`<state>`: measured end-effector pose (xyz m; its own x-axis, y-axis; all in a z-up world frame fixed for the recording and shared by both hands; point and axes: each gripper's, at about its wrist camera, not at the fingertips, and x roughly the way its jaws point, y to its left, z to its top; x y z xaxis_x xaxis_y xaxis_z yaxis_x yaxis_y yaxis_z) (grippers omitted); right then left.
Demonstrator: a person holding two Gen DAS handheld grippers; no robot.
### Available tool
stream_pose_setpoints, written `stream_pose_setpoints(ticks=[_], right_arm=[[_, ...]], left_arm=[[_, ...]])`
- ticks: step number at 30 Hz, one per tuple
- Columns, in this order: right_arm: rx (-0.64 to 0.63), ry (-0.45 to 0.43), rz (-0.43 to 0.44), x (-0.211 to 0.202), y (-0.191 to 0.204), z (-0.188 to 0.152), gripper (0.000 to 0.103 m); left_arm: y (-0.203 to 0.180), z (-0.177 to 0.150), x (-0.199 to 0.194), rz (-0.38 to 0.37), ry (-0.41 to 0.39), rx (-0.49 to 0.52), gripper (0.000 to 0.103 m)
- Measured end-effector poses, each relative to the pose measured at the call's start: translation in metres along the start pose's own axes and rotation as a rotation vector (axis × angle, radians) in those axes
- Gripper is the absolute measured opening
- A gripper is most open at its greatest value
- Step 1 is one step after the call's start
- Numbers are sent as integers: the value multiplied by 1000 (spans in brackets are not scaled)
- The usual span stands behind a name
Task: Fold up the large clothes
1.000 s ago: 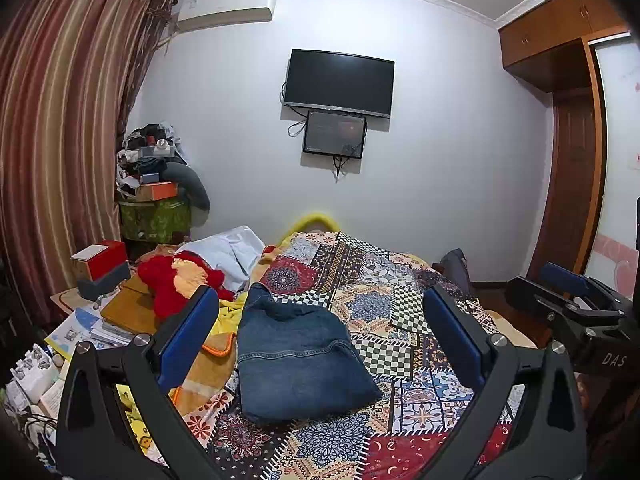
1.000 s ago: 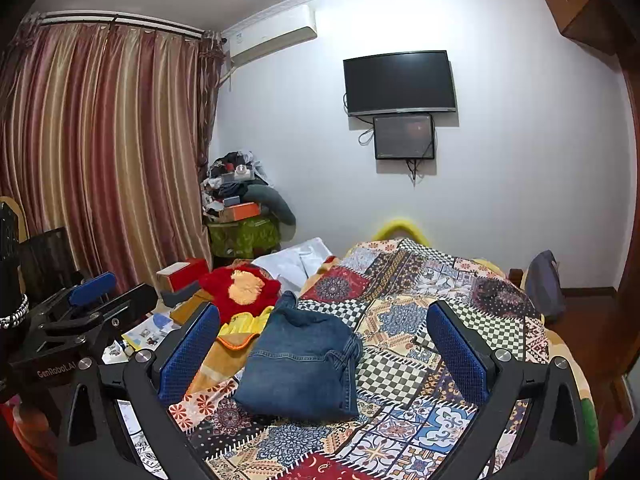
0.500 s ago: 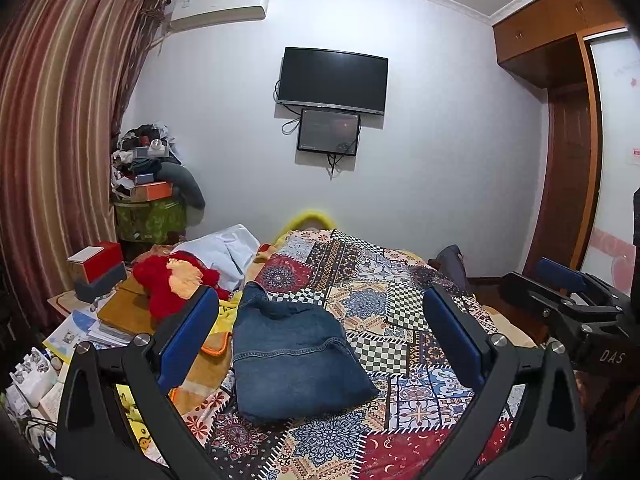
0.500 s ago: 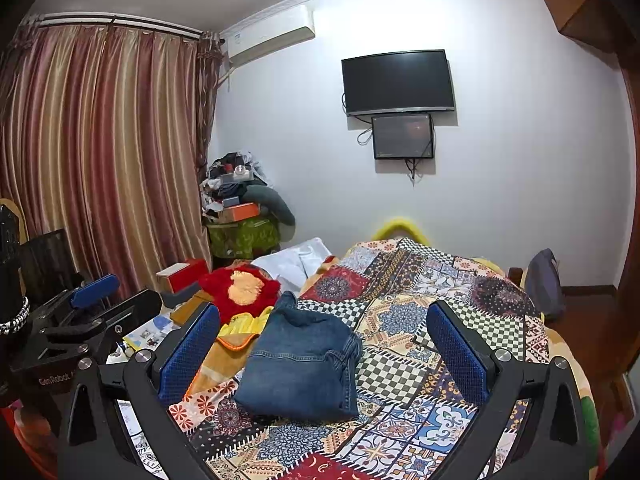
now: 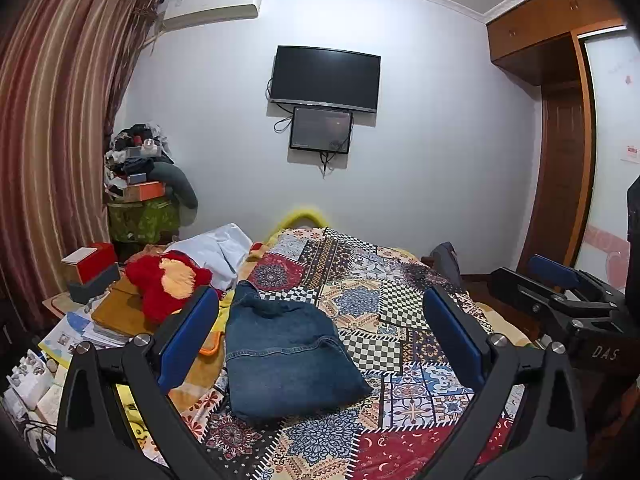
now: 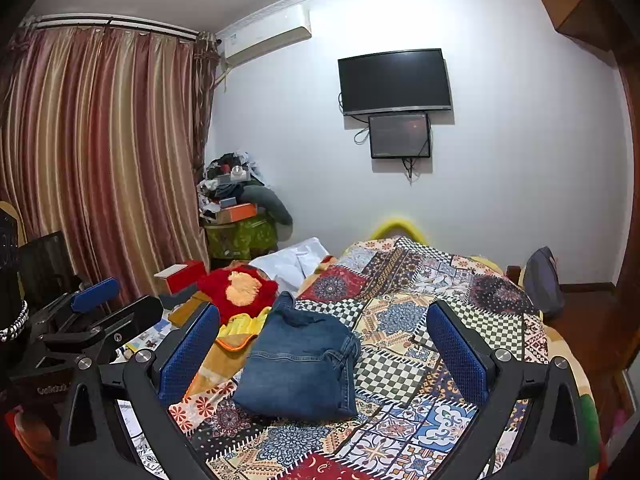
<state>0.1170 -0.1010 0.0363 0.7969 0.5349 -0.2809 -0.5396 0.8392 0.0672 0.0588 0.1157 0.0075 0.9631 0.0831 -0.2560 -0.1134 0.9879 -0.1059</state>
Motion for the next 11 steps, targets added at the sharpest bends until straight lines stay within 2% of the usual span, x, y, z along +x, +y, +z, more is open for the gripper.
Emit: stream_pose_setpoints(ticks=[11], right_arm=[[4, 3, -7, 1, 2, 0, 103]], left_arm=[[1, -1, -1, -8, 0, 6, 103]])
